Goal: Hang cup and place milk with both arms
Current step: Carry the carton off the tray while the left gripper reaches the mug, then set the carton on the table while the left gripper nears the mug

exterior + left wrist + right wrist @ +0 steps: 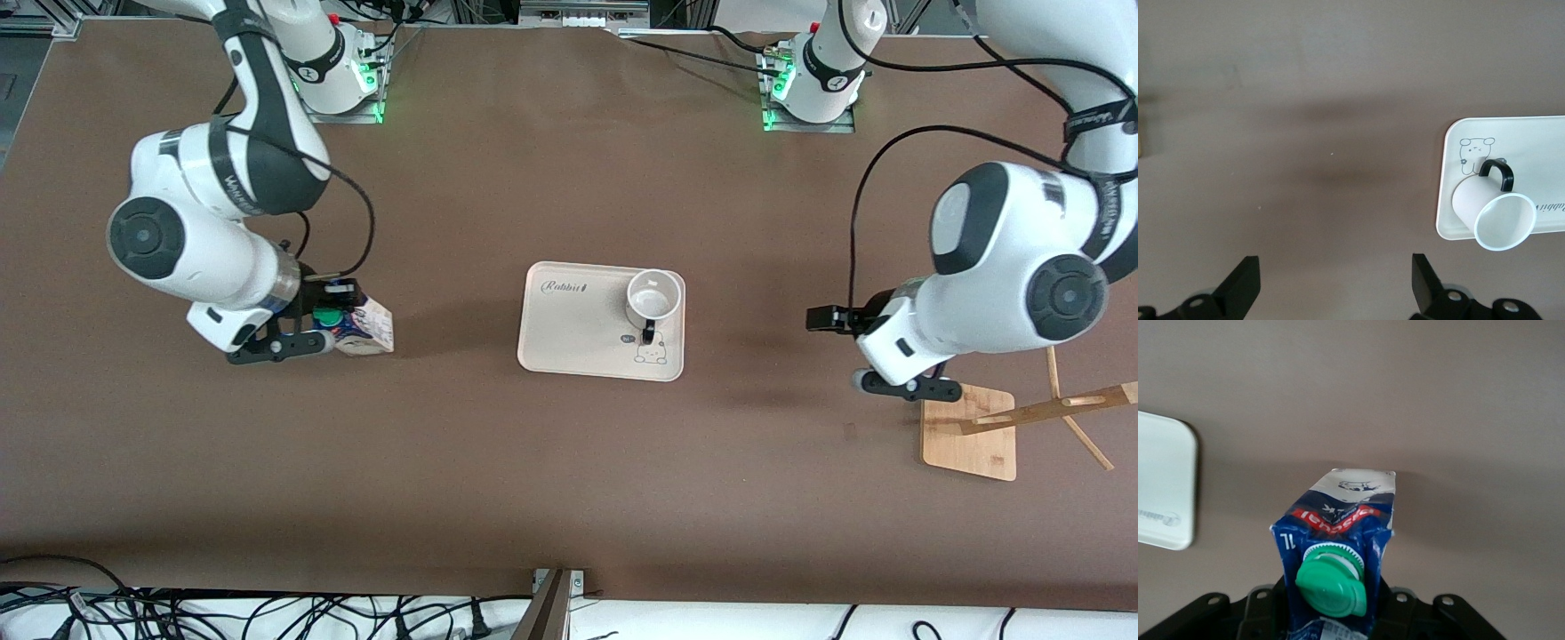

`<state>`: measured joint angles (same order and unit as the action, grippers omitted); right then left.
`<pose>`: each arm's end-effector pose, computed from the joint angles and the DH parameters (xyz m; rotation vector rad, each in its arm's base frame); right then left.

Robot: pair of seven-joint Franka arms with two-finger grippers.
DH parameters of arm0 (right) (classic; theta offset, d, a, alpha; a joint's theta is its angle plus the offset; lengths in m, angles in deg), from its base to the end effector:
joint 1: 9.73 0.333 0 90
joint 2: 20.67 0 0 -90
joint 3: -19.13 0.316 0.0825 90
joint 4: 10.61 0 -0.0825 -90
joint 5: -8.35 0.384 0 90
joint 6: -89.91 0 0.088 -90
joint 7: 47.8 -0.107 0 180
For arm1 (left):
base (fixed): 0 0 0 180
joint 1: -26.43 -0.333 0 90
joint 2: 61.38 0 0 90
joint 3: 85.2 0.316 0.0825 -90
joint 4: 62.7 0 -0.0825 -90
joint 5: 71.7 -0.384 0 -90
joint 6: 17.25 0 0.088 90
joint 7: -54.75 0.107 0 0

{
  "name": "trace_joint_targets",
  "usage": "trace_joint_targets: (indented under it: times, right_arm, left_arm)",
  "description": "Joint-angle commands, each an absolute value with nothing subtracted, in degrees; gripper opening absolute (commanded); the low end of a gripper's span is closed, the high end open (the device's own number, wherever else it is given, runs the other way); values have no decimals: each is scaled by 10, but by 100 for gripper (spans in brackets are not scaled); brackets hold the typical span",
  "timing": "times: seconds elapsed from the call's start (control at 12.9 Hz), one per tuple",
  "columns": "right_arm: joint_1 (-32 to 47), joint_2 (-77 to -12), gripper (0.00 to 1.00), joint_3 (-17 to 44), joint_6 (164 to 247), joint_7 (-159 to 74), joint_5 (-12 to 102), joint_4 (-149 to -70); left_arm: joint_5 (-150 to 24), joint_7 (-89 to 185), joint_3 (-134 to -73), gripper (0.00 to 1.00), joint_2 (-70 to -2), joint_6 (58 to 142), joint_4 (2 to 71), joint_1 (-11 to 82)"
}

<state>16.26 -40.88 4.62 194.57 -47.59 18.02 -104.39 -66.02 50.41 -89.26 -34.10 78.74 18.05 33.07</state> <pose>0.6211 0.1564 0.4067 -3.0657 -0.2416 0.2409 0.6607 -0.1266 0.4140 3.0181 -0.1296 -0.3401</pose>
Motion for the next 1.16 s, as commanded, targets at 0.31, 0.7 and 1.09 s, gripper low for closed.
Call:
trace_joint_targets:
  times: [0.31, 0.7, 1.09]
  right_arm:
    - [168, -368, 42, -5, 2026, -402, 193, -1184]
    - [168, -354, 91, -5, 2085, -404, 193, -1239]
    - [168, -347, 100, -6, 2051, -412, 193, -1189]
  left_arm:
    - [-661, 444, -890, 100, -290, 872, 179, 425]
    - [-664, 369, -890, 100, -252, 932, 180, 487]
    - [-673, 329, -890, 100, -239, 941, 183, 513]
